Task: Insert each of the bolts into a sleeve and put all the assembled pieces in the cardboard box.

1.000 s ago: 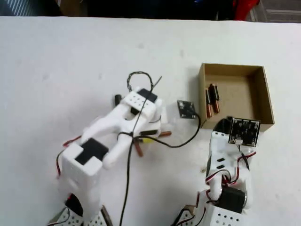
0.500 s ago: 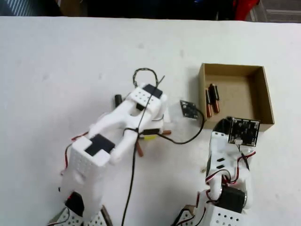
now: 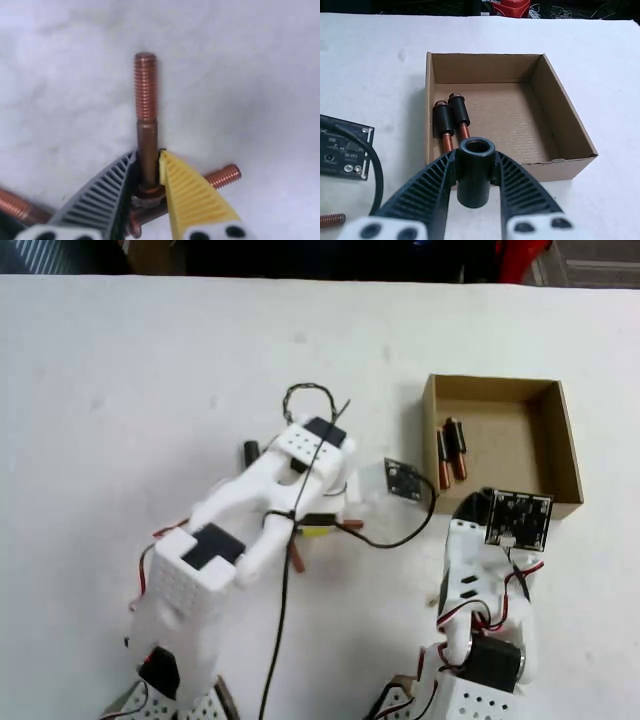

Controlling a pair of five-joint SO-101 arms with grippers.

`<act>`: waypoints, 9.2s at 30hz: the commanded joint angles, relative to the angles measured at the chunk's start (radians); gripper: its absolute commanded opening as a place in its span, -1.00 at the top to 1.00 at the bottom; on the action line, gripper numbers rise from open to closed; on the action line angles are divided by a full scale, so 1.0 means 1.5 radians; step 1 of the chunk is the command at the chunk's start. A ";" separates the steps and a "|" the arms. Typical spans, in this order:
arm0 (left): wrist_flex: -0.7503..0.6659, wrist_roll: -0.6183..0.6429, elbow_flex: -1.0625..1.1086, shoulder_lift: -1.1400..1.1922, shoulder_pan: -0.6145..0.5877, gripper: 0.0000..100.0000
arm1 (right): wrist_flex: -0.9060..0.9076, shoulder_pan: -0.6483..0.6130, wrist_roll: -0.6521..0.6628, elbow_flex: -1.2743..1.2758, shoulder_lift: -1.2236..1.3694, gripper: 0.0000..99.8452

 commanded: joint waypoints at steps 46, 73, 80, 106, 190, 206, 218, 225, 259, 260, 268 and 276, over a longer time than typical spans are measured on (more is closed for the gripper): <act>0.247 -0.586 -0.070 -0.115 -0.360 0.96 | -0.005 0.001 -0.001 0.003 -0.009 0.96; 0.177 -0.608 -0.216 0.103 -0.419 0.95 | -0.005 0.001 -0.001 0.003 -0.009 0.96; 0.212 -0.531 -0.277 0.123 -0.416 0.78 | -0.005 0.001 -0.001 0.003 -0.009 0.96; 0.249 -0.391 -0.306 0.061 -0.360 0.73 | -0.005 0.001 -0.001 0.003 -0.009 0.96; -0.017 1.515 0.096 -0.201 -0.391 0.72 | -0.048 0.001 -0.001 0.036 -0.009 0.96; -0.031 1.513 0.090 -0.155 -0.396 0.72 | -0.048 0.001 -0.001 0.036 -0.009 0.96; -0.063 1.512 0.090 -0.118 -0.430 0.72 | -0.048 0.001 -0.001 0.036 -0.009 0.96; -0.111 1.512 0.101 -0.073 -0.430 0.73 | -0.048 0.002 -0.001 0.036 -0.009 0.96; -0.122 1.261 0.100 -0.038 -0.412 0.95 | -0.048 0.003 -0.001 0.036 -0.009 0.96; -0.122 1.261 0.100 -0.038 -0.412 0.95 | -0.048 0.003 -0.001 0.036 -0.009 0.96; -0.010 1.099 0.036 -0.048 -0.399 0.95 | -0.048 0.002 -0.001 0.036 -0.009 0.96; 0.116 0.720 -0.059 -0.041 -0.368 0.95 | -0.048 0.001 -0.001 0.036 -0.009 0.96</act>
